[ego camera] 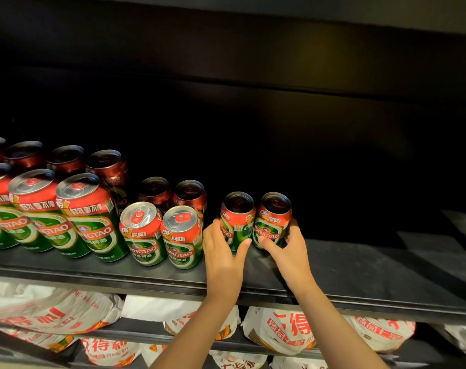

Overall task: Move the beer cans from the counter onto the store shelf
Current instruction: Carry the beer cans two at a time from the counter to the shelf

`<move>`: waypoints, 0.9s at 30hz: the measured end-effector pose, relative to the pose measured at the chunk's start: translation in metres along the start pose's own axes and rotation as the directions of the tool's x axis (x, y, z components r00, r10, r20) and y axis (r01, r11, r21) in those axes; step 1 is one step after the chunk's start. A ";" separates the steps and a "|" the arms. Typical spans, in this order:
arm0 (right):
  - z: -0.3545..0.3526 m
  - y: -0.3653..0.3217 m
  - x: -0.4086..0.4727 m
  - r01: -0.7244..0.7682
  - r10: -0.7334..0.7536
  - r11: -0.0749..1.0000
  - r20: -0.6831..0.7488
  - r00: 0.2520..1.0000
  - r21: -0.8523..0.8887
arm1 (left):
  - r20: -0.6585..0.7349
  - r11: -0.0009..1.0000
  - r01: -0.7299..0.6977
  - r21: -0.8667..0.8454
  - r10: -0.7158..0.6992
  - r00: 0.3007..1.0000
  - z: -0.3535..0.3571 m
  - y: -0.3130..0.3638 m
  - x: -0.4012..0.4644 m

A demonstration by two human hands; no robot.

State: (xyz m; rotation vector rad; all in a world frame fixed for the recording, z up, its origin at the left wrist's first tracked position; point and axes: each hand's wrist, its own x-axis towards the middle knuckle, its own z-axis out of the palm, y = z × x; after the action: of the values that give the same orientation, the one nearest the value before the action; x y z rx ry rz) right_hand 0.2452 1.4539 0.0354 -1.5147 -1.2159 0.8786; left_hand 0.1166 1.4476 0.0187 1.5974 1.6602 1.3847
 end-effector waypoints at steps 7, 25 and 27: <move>0.000 0.000 0.000 -0.007 0.007 1.000 0.017 1.000 0.002 | 0.053 0.983 0.109 -0.149 -0.102 0.993 -0.001 0.002 0.000; -0.001 -0.001 -0.001 0.008 -0.008 0.998 0.000 1.000 0.061 | -0.015 0.994 0.093 -0.064 -0.094 0.995 0.001 0.007 0.002; -0.001 -0.001 -0.001 0.011 -0.012 0.998 0.011 1.000 0.066 | -0.028 0.990 0.125 -0.060 -0.127 0.992 0.004 0.007 0.002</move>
State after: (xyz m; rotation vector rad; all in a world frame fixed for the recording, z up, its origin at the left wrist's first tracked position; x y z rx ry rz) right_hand 0.2458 1.4523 0.0363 -1.4505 -1.1917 0.9120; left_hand 0.1226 1.4501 0.0235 1.4204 1.6923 1.3875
